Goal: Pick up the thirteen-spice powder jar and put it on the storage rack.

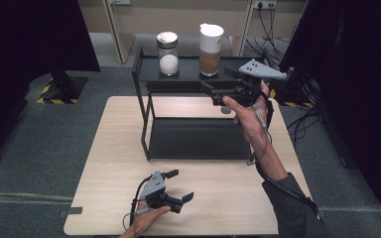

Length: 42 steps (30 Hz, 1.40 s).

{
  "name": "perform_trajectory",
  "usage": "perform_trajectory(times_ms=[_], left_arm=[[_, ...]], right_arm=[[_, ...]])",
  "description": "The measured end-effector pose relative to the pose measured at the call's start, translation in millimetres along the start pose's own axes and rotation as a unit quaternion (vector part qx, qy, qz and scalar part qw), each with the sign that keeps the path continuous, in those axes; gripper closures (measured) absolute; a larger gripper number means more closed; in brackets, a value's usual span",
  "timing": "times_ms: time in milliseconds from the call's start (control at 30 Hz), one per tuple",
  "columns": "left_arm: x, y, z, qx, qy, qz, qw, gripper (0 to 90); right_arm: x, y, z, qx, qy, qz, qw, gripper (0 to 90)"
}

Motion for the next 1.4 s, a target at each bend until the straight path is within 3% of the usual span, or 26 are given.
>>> perform_trajectory(times_ms=[367,833,1400], left_arm=[[-0.1,0.3,-0.5,-0.002,0.001,0.001,1.0,0.5],[0.0,0.3,-0.8,-0.003,0.0,0.0,1.0,0.5],[0.4,1.0,-0.9,-0.006,0.0,-0.002,1.0,0.5]], right_arm=[[26.9,0.1,-15.8,-0.026,0.007,-0.001,0.9996,0.5],[54.3,-3.2,-34.3,-0.037,0.004,0.001,0.9993,0.4],[93.0,-8.2,-63.3,-0.02,0.01,-0.008,0.9997,0.5]])
Point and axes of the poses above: each handheld gripper's, and its own axes: z roughly forward along the jaws, x roughly out of its underside, y roughly to its left, the point moved 4 cm from there along z, roughly forward along the jaws, and after that the axes turned 12 degrees about z, right-handed, at the moved point
